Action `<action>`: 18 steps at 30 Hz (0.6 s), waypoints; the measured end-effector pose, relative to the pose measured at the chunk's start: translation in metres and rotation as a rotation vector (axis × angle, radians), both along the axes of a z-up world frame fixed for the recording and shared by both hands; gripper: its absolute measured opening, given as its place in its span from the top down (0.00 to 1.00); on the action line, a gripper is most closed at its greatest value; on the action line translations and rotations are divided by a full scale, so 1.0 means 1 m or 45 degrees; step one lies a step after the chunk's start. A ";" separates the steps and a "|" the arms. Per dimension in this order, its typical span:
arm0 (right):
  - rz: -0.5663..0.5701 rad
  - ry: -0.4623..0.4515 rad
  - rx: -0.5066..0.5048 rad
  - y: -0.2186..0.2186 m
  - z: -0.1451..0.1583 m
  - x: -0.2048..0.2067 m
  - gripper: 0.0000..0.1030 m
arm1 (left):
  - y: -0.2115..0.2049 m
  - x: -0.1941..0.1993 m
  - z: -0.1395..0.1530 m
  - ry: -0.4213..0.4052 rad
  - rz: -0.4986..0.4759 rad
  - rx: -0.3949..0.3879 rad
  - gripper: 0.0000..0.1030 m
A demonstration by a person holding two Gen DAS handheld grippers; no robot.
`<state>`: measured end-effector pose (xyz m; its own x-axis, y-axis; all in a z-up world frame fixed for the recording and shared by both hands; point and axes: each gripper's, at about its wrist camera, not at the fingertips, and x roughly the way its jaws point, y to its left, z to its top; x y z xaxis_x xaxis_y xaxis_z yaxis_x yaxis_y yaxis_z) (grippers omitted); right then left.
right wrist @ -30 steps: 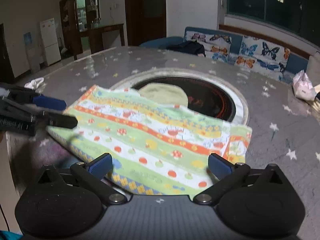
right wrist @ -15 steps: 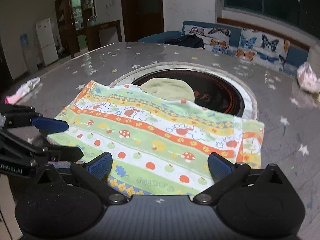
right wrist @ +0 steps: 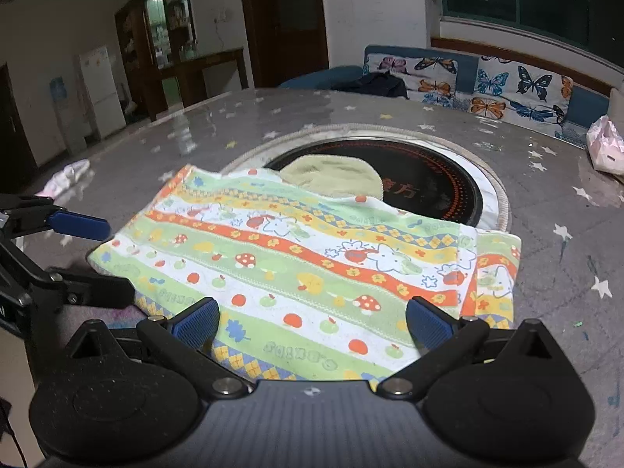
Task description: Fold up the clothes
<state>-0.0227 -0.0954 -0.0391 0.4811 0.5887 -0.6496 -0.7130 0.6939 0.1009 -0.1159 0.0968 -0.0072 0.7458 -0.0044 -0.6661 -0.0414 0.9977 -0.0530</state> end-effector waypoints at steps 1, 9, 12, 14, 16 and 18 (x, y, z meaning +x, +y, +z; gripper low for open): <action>-0.001 0.000 0.006 -0.001 0.000 0.000 0.00 | 0.002 0.000 0.002 -0.003 0.012 0.007 0.00; -0.002 -0.010 0.012 0.000 0.000 -0.001 0.00 | 0.018 0.002 0.006 0.016 0.075 -0.023 0.00; -0.003 -0.007 -0.002 0.000 0.002 -0.001 0.00 | 0.022 0.003 0.006 0.027 0.097 -0.028 0.00; 0.000 -0.018 -0.012 0.001 0.004 -0.003 0.00 | 0.025 0.004 0.006 0.035 0.111 -0.032 0.00; 0.010 -0.038 -0.022 0.002 0.008 -0.006 0.00 | 0.027 0.005 0.006 0.043 0.126 -0.036 0.00; 0.038 -0.072 -0.027 0.005 0.013 -0.011 0.00 | 0.031 0.006 0.005 0.054 0.145 -0.049 0.00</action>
<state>-0.0340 -0.0903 -0.0259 0.4996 0.5899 -0.6344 -0.7376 0.6737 0.0455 -0.1098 0.1277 -0.0023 0.7138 0.0530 -0.6983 -0.1577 0.9837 -0.0866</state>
